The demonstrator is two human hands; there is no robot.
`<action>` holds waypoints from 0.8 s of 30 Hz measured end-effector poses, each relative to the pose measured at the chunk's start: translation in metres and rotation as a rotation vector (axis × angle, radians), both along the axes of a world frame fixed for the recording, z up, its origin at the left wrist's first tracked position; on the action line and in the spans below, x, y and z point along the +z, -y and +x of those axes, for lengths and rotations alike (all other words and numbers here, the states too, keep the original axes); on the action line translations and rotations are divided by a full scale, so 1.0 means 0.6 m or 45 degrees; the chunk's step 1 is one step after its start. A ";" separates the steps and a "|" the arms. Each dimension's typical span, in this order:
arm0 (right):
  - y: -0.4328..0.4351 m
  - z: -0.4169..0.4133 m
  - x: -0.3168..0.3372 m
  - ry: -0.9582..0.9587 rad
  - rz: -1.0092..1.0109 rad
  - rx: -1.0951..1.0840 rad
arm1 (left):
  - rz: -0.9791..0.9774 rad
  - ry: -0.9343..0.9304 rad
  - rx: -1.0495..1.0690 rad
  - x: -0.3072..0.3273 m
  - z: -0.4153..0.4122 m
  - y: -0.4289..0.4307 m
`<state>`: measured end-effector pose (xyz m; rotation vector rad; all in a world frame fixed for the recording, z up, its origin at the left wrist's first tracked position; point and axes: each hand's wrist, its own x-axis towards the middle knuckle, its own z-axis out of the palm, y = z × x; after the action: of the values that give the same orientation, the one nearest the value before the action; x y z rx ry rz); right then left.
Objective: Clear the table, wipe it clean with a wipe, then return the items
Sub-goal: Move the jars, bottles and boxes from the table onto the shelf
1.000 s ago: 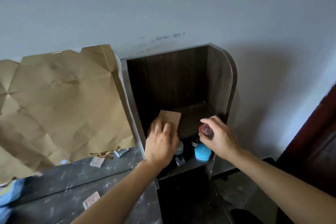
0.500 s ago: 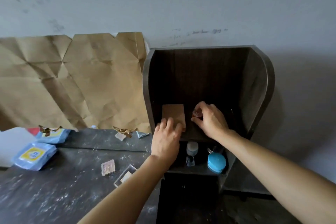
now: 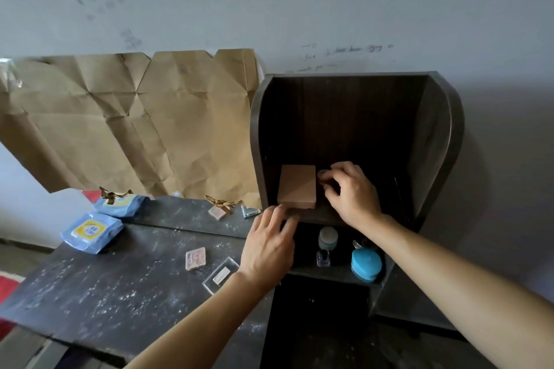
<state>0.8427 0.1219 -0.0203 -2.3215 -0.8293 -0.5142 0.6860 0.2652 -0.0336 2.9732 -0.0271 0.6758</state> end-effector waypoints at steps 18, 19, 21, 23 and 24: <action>-0.210 -0.314 -0.171 -0.445 -0.445 0.200 | -0.242 -0.515 0.437 -0.153 -0.353 -0.310; -0.226 -0.324 -0.184 -0.481 -0.511 0.203 | -0.255 -0.527 0.441 -0.159 -0.366 -0.326; -0.254 -0.340 -0.207 -0.545 -0.630 0.212 | -0.296 -0.572 0.462 -0.174 -0.385 -0.354; -0.276 -0.347 -0.226 -0.581 -0.742 0.231 | -0.320 -0.641 0.480 -0.190 -0.394 -0.378; -0.287 -0.345 -0.234 -0.577 -0.793 0.239 | -0.331 -0.669 0.489 -0.196 -0.395 -0.389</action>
<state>0.6359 0.2940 -0.1608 -2.7044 -1.0642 0.4052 0.4490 0.4985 -0.1514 2.8146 0.6252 -0.0953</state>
